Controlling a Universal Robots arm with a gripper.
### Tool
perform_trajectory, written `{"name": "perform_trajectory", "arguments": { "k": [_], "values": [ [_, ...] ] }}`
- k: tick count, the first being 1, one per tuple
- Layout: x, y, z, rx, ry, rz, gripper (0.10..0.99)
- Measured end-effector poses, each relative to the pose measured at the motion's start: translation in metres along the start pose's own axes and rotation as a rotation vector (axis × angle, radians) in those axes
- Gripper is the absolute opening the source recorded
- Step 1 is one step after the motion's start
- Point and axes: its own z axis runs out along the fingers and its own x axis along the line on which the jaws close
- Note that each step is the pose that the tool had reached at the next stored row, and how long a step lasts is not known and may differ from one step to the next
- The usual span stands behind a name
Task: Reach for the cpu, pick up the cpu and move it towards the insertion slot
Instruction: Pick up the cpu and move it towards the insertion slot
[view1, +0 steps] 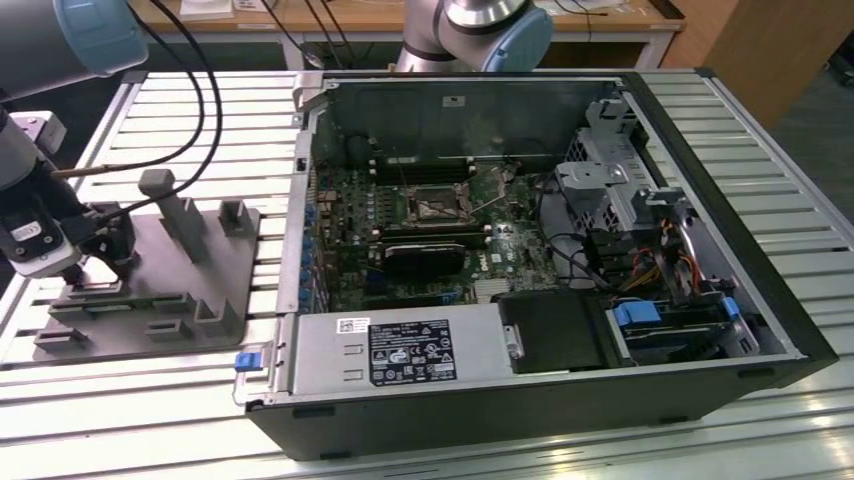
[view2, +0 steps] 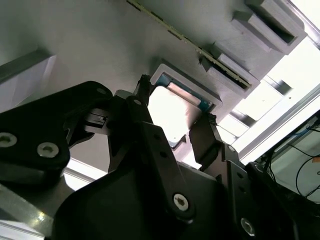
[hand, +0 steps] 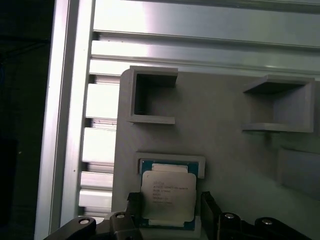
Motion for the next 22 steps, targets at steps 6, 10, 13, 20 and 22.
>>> {"name": "perform_trajectory", "arguments": {
  "k": [6, 10, 13, 20, 22],
  "values": [
    [0.0, 0.0001, 0.0007, -0.006, -0.0003, 0.0, 0.588],
    [0.0001, 0.0002, -0.001, -0.007, -0.0017, 0.0, 0.588],
    [0.0001, 0.0002, -0.001, -0.012, -0.0027, 0.0, 0.588],
    [0.002, 0.0012, -0.001, -0.017, -0.0041, 0.0, 0.588],
    [0.0031, 0.0015, -0.001, -0.017, -0.0044, 0.001, 0.588]
  ]
}}
